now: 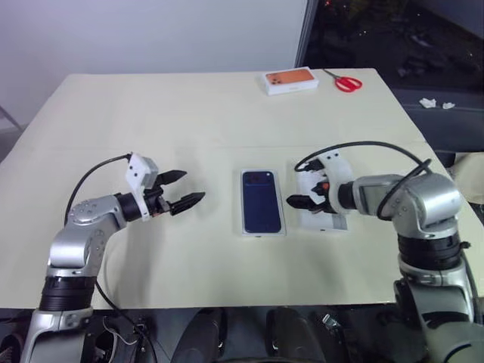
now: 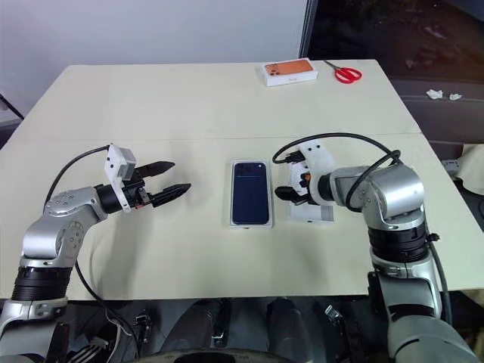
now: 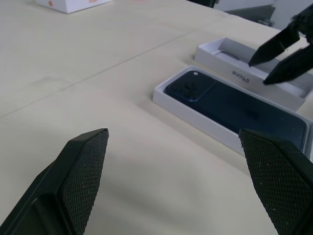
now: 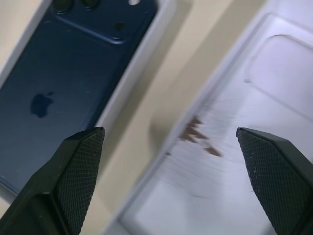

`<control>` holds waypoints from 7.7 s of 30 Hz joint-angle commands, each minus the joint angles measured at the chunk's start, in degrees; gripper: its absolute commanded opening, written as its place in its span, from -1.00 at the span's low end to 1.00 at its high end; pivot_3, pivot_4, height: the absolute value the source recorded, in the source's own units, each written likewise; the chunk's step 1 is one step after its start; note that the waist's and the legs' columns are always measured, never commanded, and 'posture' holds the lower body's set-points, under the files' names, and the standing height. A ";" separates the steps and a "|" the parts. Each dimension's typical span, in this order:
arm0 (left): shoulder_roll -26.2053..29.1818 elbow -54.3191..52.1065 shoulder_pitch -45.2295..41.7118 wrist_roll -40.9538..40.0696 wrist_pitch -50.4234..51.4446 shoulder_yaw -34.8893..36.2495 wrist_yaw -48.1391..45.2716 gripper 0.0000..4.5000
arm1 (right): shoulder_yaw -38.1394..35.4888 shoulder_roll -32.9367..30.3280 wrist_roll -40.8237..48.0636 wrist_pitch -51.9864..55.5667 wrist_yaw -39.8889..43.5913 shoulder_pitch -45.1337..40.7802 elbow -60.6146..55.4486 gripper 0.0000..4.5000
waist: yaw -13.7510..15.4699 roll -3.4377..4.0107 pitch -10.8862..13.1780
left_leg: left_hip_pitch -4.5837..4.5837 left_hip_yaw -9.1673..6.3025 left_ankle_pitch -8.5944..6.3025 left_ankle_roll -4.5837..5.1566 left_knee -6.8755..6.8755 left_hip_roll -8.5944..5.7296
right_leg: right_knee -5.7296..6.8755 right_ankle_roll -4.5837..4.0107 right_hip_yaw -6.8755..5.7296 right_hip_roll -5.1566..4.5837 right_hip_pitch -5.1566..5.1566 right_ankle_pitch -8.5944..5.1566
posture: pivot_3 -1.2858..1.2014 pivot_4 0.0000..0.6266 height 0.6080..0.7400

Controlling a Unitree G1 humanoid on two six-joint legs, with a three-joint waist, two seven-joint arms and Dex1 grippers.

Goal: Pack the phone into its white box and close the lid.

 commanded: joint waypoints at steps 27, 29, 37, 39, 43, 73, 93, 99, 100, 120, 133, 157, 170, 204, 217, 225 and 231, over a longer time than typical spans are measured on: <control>-0.68 -2.59 -0.63 -0.78 0.12 -0.72 4.20 0.99 | -3.27 2.16 36.53 0.38 -46.22 0.26 4.68 1.00 | -0.06 0.00 0.00 | 0.00 0.05 0.01 0.03 0.01 0.05 | 0.01 0.00 0.01 0.08 0.02 0.00 | 0.03 -0.52 1.00; -0.65 -2.60 -0.74 -0.90 0.22 -0.80 4.44 1.00 | -3.74 2.72 38.16 0.38 -47.76 0.31 5.18 0.89 | -0.08 0.00 0.00 | 0.00 0.05 0.01 0.04 0.02 0.05 | 0.01 0.01 0.01 0.08 0.02 0.00 | 0.03 -0.52 1.00; -0.62 -3.31 -0.77 -1.50 1.10 -0.84 5.18 1.00 | -0.81 1.21 40.06 0.38 -50.64 0.76 4.45 -0.72 | -0.07 0.00 0.00 | 0.00 0.07 0.00 0.06 0.03 0.07 | 0.01 0.01 0.02 0.10 0.04 0.00 | 0.03 -0.52 1.00; -0.57 -3.56 -0.70 -1.49 1.26 -0.79 5.28 1.00 | -0.82 1.31 40.03 0.38 -50.97 1.12 4.48 -0.97 | -0.06 0.00 0.00 | 0.01 0.07 -0.01 0.08 0.06 0.08 | 0.01 0.01 0.02 0.13 0.06 0.00 | 0.03 -0.52 1.00; -0.23 -3.96 -0.79 -1.89 1.99 -0.39 5.33 1.00 | -0.29 0.94 38.49 0.38 -51.19 1.58 4.66 -0.97 | -0.02 0.00 0.00 | 0.00 0.08 -0.03 0.11 0.12 0.13 | 0.01 0.01 0.02 0.17 0.09 0.00 | 0.03 -0.52 1.00; 0.07 -1.97 -2.10 -2.82 2.57 1.54 6.43 1.00 | -30.00 23.65 38.44 -7.88 -33.09 -11.85 15.64 -0.97 | -0.28 0.05 0.03 | 0.01 0.15 -0.06 0.15 0.13 0.22 | 0.13 0.01 0.11 0.30 -0.01 0.00 | 0.03 -0.52 1.00; 0.12 -4.34 -1.57 -6.68 3.33 5.53 6.89 1.00 | -5.19 26.23 82.11 -25.89 -47.98 9.80 11.78 -0.97 | -1.25 0.11 0.07 | 0.01 0.17 -0.06 0.15 0.14 0.21 | 0.17 0.01 0.16 0.27 -0.03 -0.01 | 0.03 -0.52 1.00; -0.29 -6.06 0.38 -6.64 3.64 4.65 7.38 1.00 | -0.99 24.58 82.11 -29.06 -45.88 10.25 13.79 -0.97 | -1.72 0.11 0.06 | 0.01 0.17 -0.06 0.15 0.12 0.24 | 0.17 0.01 0.16 0.30 -0.04 -0.01 | 0.03 -0.52 1.00; -0.34 -6.24 0.60 -6.71 3.70 4.61 7.47 1.00 | -0.52 24.42 82.11 -29.51 -45.68 10.23 13.94 -0.97 | -1.72 0.11 0.06 | 0.01 0.17 -0.06 0.15 0.11 0.25 | 0.17 0.02 0.17 0.31 -0.05 -0.01 | 0.03 -0.52 1.00; -3.53 -6.98 4.62 -7.31 5.03 -0.41 6.87 0.22 | 0.23 24.02 75.55 -34.92 -41.12 12.34 19.01 -0.87 | -1.38 0.11 0.06 | 0.02 0.17 -0.06 0.15 0.13 0.23 | 0.14 0.02 0.17 0.27 -0.01 -0.01 | 0.03 -0.52 1.00; -9.63 -3.47 1.85 -1.93 0.69 -6.74 9.50 -0.83 | -0.78 7.62 60.45 -29.30 -22.41 4.18 15.15 0.99 | -0.92 0.13 0.08 | -0.01 0.20 -0.08 0.19 0.23 0.21 | 0.13 0.02 0.15 0.28 0.01 -0.01 | 0.03 -0.52 1.00; -7.47 -6.40 -0.85 -3.60 6.31 -5.70 9.21 -0.83 | 16.34 -7.88 -7.67 -62.91 20.51 3.92 9.74 -0.97 | 0.16 0.02 0.17 | -0.04 0.17 -0.10 0.17 0.30 0.22 | -0.08 0.14 0.15 0.25 0.08 0.05 | 0.03 -0.52 1.00; -5.66 5.73 -4.03 2.94 11.02 -8.47 13.27 -0.83 | 18.26 -5.37 -23.49 -70.27 20.53 4.74 14.46 -0.99 | 0.35 0.03 0.18 | -0.04 0.16 -0.09 0.15 0.30 0.15 | -0.06 0.13 0.13 0.25 0.07 0.05 | 0.03 -0.52 1.00; -12.07 -2.81 -3.16 -2.84 23.29 -12.68 8.17 -0.83 | 15.90 -12.57 -30.02 -69.33 32.68 12.46 3.31 -0.99 | 0.18 0.02 0.18 | -0.02 0.15 -0.03 0.06 0.32 0.17 | 0.00 0.14 0.15 0.25 0.08 0.06 | 0.03 -0.52 1.00; -8.17 -5.27 -2.69 -3.80 24.11 -9.65 8.21 -0.83 | 17.85 -15.09 -31.70 -71.41 37.42 15.10 -0.35 -0.99 | 0.19 0.02 0.18 | -0.02 0.14 -0.03 0.05 0.32 0.17 | 0.00 0.14 0.14 0.24 0.08 0.06 | 0.03 -0.52 1.00; -6.31 -5.74 -4.72 -6.76 24.32 -6.66 7.86 -0.83 | 10.20 -12.66 -24.51 -66.62 38.21 10.33 3.59 -0.99 | 0.22 0.02 0.19 | -0.02 0.14 -0.03 0.05 0.33 0.17 | 0.00 0.14 0.14 0.24 0.08 0.06 | 0.03 -0.52 1.00; -17.23 -3.03 -10.20 -10.92 24.18 -4.74 13.49 -0.83 | 3.11 -4.94 -11.62 -53.83 36.58 6.52 3.29 -0.99 | 0.93 -0.02 0.18 | -0.02 0.10 -0.02 0.04 0.39 0.16 | -0.02 0.14 0.08 0.22 0.16 0.06 | 0.03 -0.52 1.00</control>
